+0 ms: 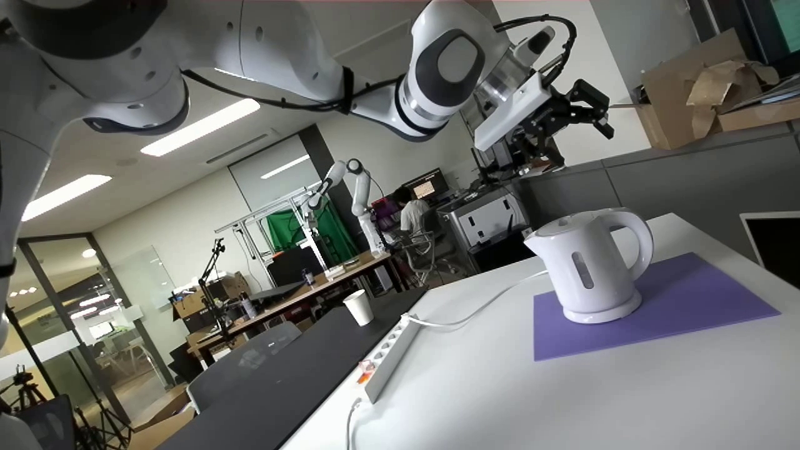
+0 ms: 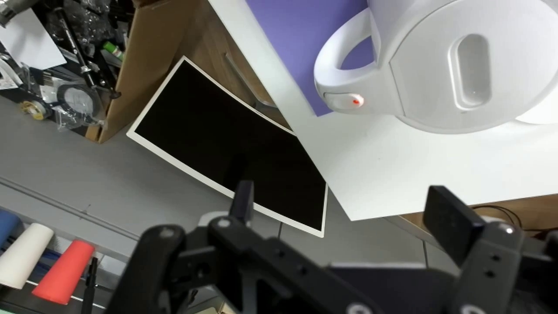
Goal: Press the button on the kettle
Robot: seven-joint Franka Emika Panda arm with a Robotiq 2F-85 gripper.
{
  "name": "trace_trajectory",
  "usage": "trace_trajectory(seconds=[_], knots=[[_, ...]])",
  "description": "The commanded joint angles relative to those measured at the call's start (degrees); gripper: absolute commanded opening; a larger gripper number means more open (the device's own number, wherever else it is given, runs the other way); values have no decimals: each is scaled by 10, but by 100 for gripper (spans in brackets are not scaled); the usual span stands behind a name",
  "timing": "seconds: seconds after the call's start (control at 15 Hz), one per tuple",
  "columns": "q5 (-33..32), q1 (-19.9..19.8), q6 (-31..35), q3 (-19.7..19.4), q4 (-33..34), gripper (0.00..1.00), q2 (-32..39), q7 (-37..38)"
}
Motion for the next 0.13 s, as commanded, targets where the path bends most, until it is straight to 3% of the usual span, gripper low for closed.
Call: trace_trajectory(seconds=[0.0, 0.07], knots=[[-18, -13, -1, 15, 4, 100, 1, 11], [-18, -13, -1, 15, 4, 100, 1, 11]])
